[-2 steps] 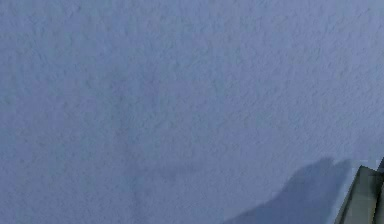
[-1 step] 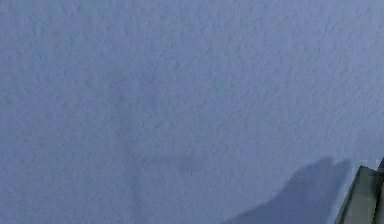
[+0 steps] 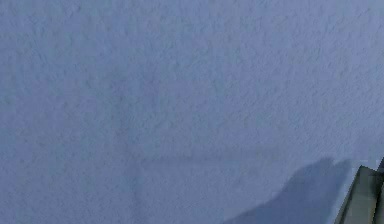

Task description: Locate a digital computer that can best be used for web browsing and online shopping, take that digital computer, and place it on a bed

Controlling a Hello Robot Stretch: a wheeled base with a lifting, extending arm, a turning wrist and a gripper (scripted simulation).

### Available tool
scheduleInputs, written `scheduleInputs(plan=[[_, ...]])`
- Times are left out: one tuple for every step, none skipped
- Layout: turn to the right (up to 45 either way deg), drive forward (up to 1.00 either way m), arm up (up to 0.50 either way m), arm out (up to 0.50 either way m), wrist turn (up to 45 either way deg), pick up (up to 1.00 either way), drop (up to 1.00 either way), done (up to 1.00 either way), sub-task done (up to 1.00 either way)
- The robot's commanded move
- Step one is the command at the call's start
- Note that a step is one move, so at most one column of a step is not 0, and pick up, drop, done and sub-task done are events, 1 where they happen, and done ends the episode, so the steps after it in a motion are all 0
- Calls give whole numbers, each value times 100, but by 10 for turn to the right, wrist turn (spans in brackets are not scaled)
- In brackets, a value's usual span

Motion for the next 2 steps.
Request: scheduleInputs(plan=[[0,0,0,0,450,0,0,0,0],[0,0,0,0,450,0,0,0,0]])
